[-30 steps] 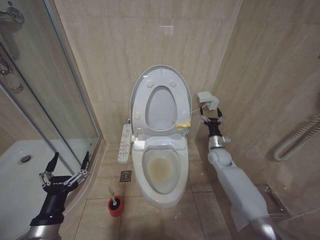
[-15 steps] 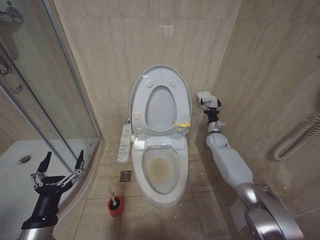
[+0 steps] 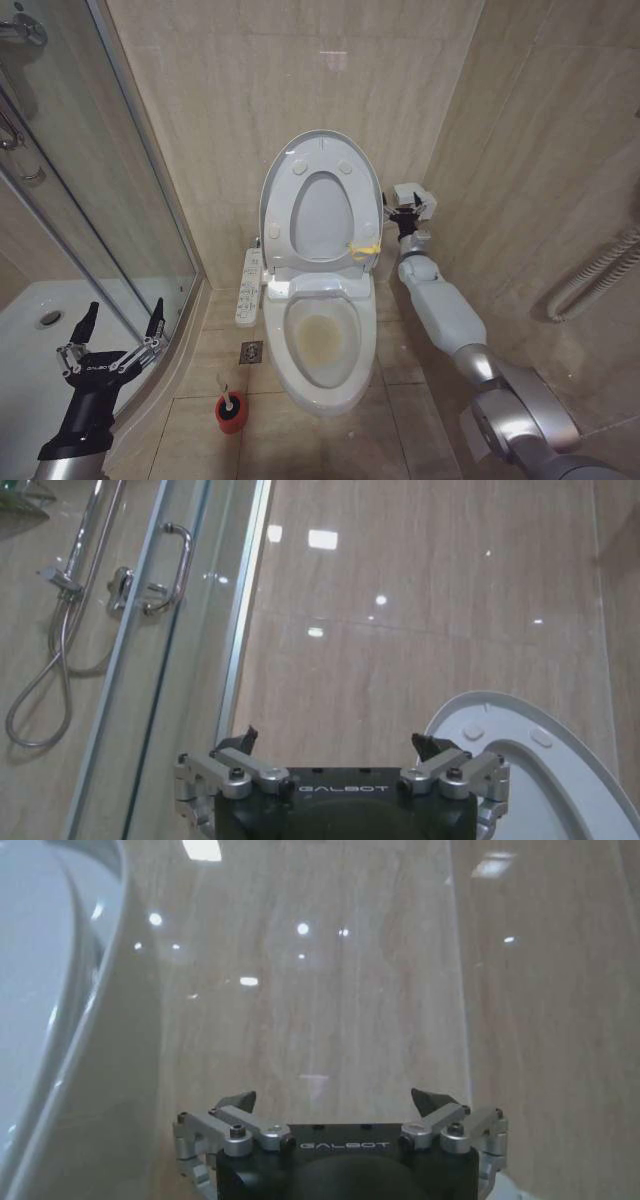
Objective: Open the toilet lid, clean the toilet bowl with a toilet brush, close the toilet lid, and flush.
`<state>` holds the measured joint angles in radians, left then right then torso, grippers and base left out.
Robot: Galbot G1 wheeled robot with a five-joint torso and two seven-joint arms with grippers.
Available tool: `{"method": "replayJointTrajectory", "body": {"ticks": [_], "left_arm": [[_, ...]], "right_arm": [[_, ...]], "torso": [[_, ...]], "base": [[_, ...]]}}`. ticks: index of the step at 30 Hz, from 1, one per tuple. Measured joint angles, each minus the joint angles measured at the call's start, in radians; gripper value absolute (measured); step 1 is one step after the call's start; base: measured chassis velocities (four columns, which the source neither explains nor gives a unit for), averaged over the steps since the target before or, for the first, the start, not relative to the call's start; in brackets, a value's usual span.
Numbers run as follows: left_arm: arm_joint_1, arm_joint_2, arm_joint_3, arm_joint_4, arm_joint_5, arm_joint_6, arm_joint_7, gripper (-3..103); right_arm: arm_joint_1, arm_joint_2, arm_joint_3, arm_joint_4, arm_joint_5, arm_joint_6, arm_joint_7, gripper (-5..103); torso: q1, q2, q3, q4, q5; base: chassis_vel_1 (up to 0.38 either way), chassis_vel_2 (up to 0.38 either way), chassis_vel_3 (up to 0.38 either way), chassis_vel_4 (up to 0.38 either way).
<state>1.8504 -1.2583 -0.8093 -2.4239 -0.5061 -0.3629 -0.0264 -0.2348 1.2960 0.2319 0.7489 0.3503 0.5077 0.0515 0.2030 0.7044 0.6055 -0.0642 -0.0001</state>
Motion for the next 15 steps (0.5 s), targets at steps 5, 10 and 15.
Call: {"method": "replayJointTrajectory", "body": {"ticks": [5,10,15], "left_arm": [[-0.004,0.000,0.008,0.012,-0.001,-0.007,0.000,100],[-0.014,0.001,0.025,0.024,-0.001,-0.009,0.000,100],[-0.031,0.009,0.042,0.044,-0.001,-0.009,-0.001,100]], "right_arm": [[-0.015,0.023,-0.014,0.041,-0.006,-0.001,0.008,100],[-0.080,-0.004,-0.024,0.132,0.009,-0.002,0.012,100],[-0.214,-0.070,-0.013,0.284,0.042,-0.004,0.026,100]], "torso": [[0.000,0.000,0.000,-0.0003,0.0000],[0.000,0.000,0.000,0.0008,-0.0001],[0.000,0.000,0.000,-0.0001,0.0004]], "base": [[0.000,0.000,0.000,0.000],[0.000,0.000,0.000,0.000],[0.000,0.000,0.000,0.000]]}}
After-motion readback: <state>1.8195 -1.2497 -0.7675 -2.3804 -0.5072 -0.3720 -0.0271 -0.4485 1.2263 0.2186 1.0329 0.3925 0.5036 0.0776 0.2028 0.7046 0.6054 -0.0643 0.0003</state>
